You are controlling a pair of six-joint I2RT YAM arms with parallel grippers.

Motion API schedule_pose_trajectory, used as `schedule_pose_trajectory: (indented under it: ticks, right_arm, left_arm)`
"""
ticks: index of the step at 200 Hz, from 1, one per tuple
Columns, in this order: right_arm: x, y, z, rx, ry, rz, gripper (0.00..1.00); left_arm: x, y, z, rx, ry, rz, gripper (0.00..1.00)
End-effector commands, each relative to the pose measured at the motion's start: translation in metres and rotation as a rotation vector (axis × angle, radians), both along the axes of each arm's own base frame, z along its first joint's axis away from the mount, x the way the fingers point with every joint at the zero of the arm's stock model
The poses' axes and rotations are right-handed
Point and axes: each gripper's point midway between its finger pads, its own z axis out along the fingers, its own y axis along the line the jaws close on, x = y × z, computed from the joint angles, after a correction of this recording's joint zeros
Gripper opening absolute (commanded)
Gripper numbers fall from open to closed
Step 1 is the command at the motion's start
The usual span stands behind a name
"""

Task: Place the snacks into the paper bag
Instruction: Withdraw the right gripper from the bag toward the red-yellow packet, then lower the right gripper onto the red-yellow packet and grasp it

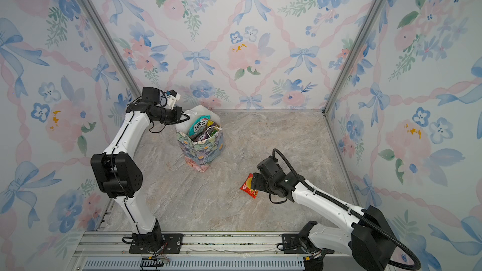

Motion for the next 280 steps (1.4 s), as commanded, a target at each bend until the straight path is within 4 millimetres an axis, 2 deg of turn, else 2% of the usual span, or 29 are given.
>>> schedule_pose_trajectory:
  ticks: [1, 49, 86, 167, 280]
  right_arm:
    - [-0.008, 0.013, -0.011, 0.091, 0.044, -0.06, 0.83]
    - [-0.008, 0.017, -0.028, 0.11, 0.066, -0.084, 0.68]
    - [-0.009, 0.018, -0.04, 0.121, 0.087, -0.102, 0.65]
    - [-0.004, 0.025, -0.054, 0.135, 0.097, -0.118, 0.58]
    - [-0.002, 0.023, -0.073, 0.128, 0.114, -0.166, 0.45]
  left_arm:
    - [-0.008, -0.002, 0.001, -0.016, 0.029, -0.001, 0.0]
    - [-0.008, -0.002, 0.003, -0.016, 0.025, -0.003, 0.0]
    - [-0.009, -0.002, 0.004, -0.016, 0.024, -0.002, 0.0]
    - [-0.009, -0.002, 0.003, -0.016, 0.025, -0.003, 0.0]
    - [-0.009, -0.002, 0.005, -0.014, 0.021, -0.002, 0.0]
